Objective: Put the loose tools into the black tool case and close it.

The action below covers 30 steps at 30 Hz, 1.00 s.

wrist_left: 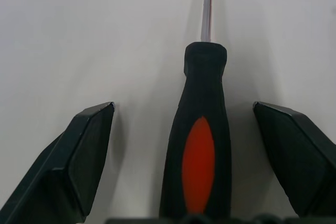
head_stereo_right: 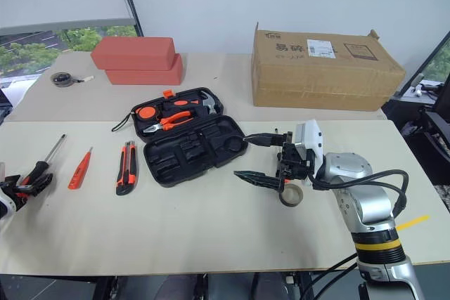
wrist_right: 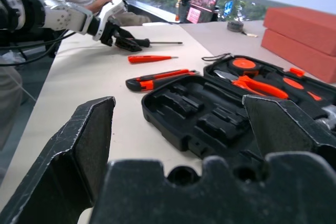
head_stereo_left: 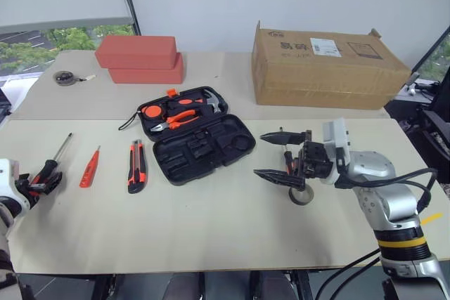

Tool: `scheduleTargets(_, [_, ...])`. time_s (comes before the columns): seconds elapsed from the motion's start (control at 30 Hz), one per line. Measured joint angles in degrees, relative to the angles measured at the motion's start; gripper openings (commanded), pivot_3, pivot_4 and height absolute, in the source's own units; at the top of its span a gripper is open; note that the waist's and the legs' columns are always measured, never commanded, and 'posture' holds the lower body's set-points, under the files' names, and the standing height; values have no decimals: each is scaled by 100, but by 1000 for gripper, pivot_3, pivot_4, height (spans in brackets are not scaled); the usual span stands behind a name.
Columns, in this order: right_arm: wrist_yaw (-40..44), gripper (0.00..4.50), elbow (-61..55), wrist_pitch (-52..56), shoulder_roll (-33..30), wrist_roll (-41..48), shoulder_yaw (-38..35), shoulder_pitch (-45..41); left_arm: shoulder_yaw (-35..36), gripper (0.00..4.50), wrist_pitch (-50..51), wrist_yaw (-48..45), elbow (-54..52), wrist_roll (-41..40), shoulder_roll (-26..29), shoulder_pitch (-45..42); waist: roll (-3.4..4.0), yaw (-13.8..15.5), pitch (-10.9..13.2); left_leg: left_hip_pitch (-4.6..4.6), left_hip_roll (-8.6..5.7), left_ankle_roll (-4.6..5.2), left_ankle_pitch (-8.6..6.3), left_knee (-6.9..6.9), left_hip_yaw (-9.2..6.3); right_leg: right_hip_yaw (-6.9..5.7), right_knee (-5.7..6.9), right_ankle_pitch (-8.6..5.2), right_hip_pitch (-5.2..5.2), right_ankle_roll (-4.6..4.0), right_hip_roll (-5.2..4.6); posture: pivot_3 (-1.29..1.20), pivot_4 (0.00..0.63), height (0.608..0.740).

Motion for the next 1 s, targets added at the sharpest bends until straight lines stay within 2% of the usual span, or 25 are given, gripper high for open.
scheduleTargets(0.13, [-31,4500,-197,83,1,6,18,10,-108,3067,-132,-343,587,32,60,-288,7,-25,-3,13,5,-6,3,0,2,2,8,-19,2,34,0,0,150,713])
scheduleTargets(0.17, [-38,4500,-229,105,0,9,18,9,-107,2574,-198,-387,703,31,77,-327,7,-37,-3,22,7,-9,3,0,3,4,12,-19,4,33,-1,0,150,713])
scheduleTargets(0.27, [-52,4500,-262,151,0,15,16,10,-41,1555,-272,-428,919,0,115,-385,7,-64,-3,30,10,-34,-11,0,2,4,18,-17,6,31,-1,0,150,713])
scheduleTargets(0.3, [-58,4500,-262,170,0,17,15,10,-6,1049,-275,-427,963,-19,117,-394,7,-69,-3,31,11,-32,-9,0,4,4,18,-15,5,29,-1,0,150,713])
scheduleTargets(0.53, [-121,4500,-280,336,29,248,-93,-5,178,991,-125,-646,822,-310,43,-492,-8,-48,3,21,9,-8,7,0,9,1,17,-6,1,17,0,0,150,713])
scheduleTargets(0.63, [-93,4500,-251,346,-24,251,-140,-74,335,991,314,-912,-252,-846,-262,-687,-61,27,6,-6,8,-14,10,8,-6,-10,14,16,-5,-13,0,0,150,713])
scheduleTargets(0.7, [-150,4500,-162,348,-29,250,-221,-126,303,991,738,-1229,-1482,-1408,-530,-980,-101,75,-2,-21,3,-10,17,11,-9,-8,3,31,1,-11,0,0,150,713])
scheduleTargets(0.8, [-354,4500,33,415,-191,142,-331,-112,-389,991,859,-1739,-2899,-1415,-553,-1181,-95,56,-8,-16,-9,9,9,11,18,13,-11,54,18,13,-2,0,150,713])
scheduleTargets(0.87, [-458,4500,287,479,-449,-106,-347,10,-1202,991,847,-2076,-3424,-1098,-653,-1196,-78,17,-12,-16,-14,13,7,11,50,17,-13,53,11,16,-2,0,150,713])
scheduleTargets(0.93, [-481,4500,330,472,-460,-175,-366,58,-1531,991,811,-2171,-3400,-904,-762,-1195,-79,-22,-11,-21,-4,10,9,10,74,13,-9,53,-2,16,5,0,150,713])
scheduleTargets(1.0, [-577,4500,321,463,-543,-238,-460,231,-2344,991,467,-2332,-3120,-220,-925,-1462,-80,-43,-11,-20,2,-4,17,4,80,1,0,52,-3,15,13,0,150,713])
